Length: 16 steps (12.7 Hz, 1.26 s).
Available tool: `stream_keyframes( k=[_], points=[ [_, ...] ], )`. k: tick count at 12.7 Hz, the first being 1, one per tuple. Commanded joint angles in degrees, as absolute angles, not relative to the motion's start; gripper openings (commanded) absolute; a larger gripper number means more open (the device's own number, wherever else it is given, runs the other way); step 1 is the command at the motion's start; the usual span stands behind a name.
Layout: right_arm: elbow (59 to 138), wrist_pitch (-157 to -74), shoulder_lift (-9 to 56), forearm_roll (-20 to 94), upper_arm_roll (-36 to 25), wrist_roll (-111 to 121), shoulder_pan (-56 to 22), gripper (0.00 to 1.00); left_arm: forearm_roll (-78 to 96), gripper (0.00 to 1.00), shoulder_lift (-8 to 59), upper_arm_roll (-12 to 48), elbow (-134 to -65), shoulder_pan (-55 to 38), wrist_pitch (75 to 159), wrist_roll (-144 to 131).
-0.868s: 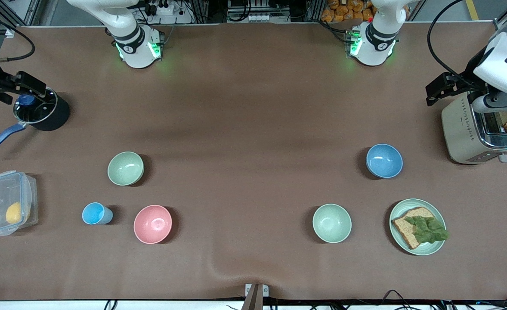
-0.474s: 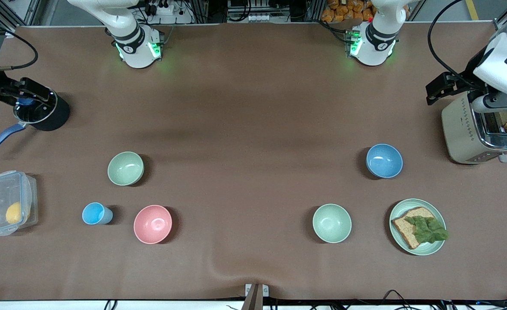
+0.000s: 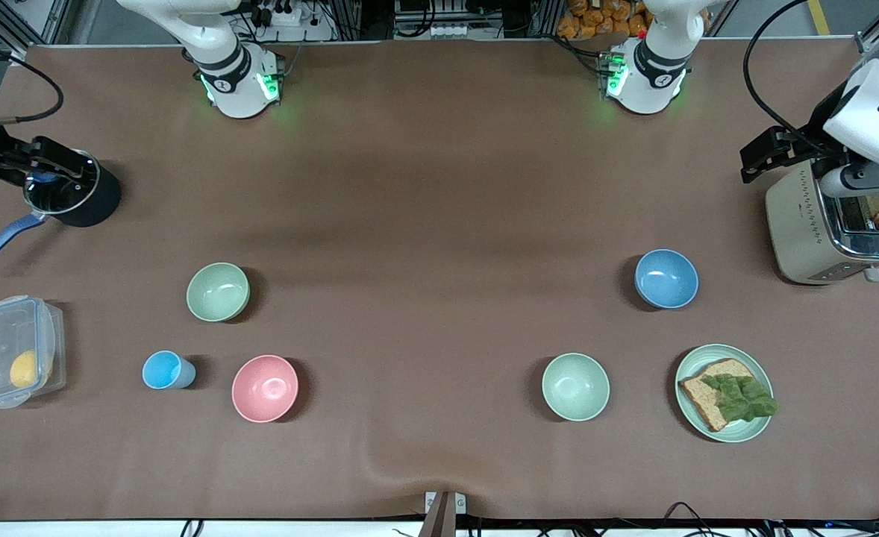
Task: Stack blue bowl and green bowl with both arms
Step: 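Reach the right gripper toward the light green bowl beside the pink bowl, then lower the right gripper to the green bowl while the left reaches the blue bowl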
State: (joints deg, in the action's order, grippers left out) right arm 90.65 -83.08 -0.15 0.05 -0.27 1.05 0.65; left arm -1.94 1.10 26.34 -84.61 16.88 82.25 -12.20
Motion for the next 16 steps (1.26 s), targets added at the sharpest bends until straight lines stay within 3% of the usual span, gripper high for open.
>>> stream_keyframes(
  k=[1,5,12,16],
  points=[
    [87.10,-81.74,4.21,-0.70,1.14,1.05,1.84,1.00,-0.79,1.00,1.41,26.54,-83.93,18.89,81.30,-10.81],
    [87.10,-82.52,13.24,0.35,1.23,2.62,2.02,1.00,-0.79,1.00,2.55,26.54,-84.11,19.95,81.30,-10.55],
    [93.59,-96.48,25.03,2.29,0.88,5.63,1.40,1.00,-1.41,1.00,6.23,26.54,-84.73,21.62,81.30,-11.42],
    [95.01,-99.66,32.32,2.37,0.97,6.93,2.98,1.00,-1.84,1.00,9.75,26.46,-89.80,22.06,85.32,-11.16]
  ],
)
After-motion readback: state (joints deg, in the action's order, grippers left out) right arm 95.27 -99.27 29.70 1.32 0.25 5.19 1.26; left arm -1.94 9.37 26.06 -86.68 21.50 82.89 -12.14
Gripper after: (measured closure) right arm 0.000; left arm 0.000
